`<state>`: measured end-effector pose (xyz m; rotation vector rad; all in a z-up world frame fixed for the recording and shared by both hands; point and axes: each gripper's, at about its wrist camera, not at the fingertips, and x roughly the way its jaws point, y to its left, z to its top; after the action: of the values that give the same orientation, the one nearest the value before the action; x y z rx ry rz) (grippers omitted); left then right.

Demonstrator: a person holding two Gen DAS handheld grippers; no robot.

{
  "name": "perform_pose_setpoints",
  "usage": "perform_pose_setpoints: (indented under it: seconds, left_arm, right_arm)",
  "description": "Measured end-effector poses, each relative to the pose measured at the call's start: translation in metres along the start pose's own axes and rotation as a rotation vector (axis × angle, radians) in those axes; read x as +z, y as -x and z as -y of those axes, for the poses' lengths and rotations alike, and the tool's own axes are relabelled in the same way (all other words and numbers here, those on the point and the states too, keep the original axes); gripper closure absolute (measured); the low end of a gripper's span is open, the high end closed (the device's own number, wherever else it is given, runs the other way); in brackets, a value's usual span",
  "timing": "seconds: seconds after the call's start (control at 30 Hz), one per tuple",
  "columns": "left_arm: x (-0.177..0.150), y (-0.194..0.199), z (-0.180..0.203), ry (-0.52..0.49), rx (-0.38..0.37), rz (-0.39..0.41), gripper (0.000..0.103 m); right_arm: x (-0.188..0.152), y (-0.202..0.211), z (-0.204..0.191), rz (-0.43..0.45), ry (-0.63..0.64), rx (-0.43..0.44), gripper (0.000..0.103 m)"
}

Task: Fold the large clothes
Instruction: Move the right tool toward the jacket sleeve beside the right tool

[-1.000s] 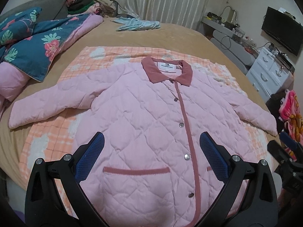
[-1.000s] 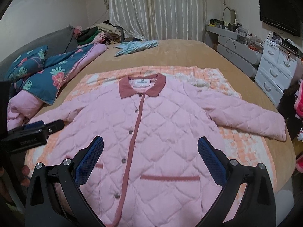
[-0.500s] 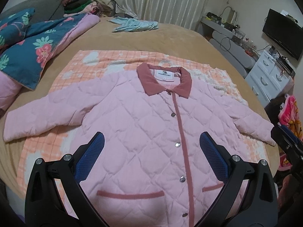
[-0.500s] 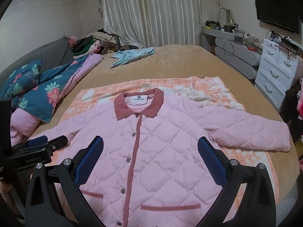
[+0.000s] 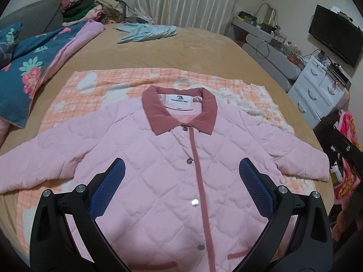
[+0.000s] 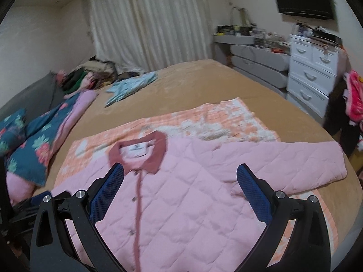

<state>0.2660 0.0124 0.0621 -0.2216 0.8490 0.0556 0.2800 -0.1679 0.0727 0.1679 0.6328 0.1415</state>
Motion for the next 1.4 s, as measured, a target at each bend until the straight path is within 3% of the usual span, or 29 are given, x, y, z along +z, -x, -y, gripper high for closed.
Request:
perform_pose_setpoints:
  seconds: [0.27, 0.63, 0.83, 1.1, 1.4]
  left_arm:
    - [0.009, -0.037, 0.026, -0.027, 0.019, -0.015, 0.009]
    - [0.008, -0.086, 0.058, -0.046, 0.024, -0.075, 0.009]
    - [0.006, -0.104, 0.072, -0.053, 0.026, -0.078, 0.009]
    - [-0.004, -0.138, 0.089, -0.057, -0.014, -0.144, 0.009]
    - [-0.018, -0.169, 0.098, -0.071, 0.009, -0.179, 0.009]
  right_arm:
    - [0.003, -0.037, 0.067, 0.005, -0.123, -0.142, 0.004]
    - [-0.015, -0.076, 0.162, -0.058, -0.246, -0.308, 0.004]
    - [-0.022, -0.083, 0.203, -0.075, -0.332, -0.351, 0.004]
    - [-0.041, -0.094, 0.269, -0.107, -0.499, -0.430, 0.004]
    - [-0.069, -0.109, 0.334, -0.147, -0.710, -0.474, 0.004]
